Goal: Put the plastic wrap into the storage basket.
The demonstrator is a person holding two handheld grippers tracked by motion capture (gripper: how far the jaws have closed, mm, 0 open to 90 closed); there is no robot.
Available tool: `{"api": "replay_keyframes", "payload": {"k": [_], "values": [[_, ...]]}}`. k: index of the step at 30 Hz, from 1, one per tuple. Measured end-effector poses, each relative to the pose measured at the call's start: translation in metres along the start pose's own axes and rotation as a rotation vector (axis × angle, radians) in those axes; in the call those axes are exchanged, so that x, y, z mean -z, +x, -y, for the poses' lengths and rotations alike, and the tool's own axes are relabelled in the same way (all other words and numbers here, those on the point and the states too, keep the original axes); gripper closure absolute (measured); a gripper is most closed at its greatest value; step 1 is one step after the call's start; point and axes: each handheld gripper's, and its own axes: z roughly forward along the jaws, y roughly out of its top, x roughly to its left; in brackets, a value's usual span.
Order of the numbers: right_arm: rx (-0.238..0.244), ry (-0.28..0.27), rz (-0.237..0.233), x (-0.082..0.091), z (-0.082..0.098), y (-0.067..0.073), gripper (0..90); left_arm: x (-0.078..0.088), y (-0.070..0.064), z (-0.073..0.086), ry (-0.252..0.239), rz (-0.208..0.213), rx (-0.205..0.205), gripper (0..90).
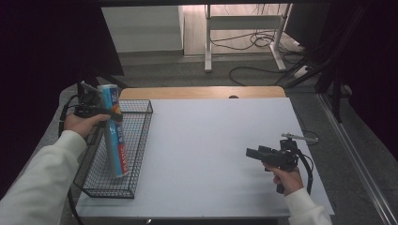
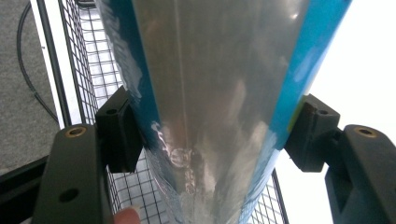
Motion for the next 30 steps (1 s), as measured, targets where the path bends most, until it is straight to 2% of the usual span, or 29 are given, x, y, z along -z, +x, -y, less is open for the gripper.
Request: {"api": "replay_keyframes", "payload": {"k": [4, 10, 15, 23, 30], "values": [[0.0, -0.001, 0.0, 0.0, 0.0, 0.0, 11.0, -0.016, 0.004, -0.01, 0.009, -0.005, 0.034, 31.9], [0.0, -0.004, 0.005, 0.0, 0.0, -0.001, 11.1, -0.033, 0.005, -0.019, 0.018, -0.009, 0.045, 31.8], [0.002, -0.003, 0.014, 0.001, 0.0, -0.001, 11.0, -0.048, 0.008, -0.023, 0.047, -0.01, 0.06, 31.8], [0.001, 0.001, 0.019, 0.0, 0.0, -0.002, 11.0, -0.054, 0.006, -0.025, 0.062, -0.02, 0.055, 31.8], [0.002, -0.003, 0.02, 0.0, 0.0, -0.002, 11.0, -0.057, 0.01, -0.027, 0.072, -0.02, 0.081, 31.7]]}}
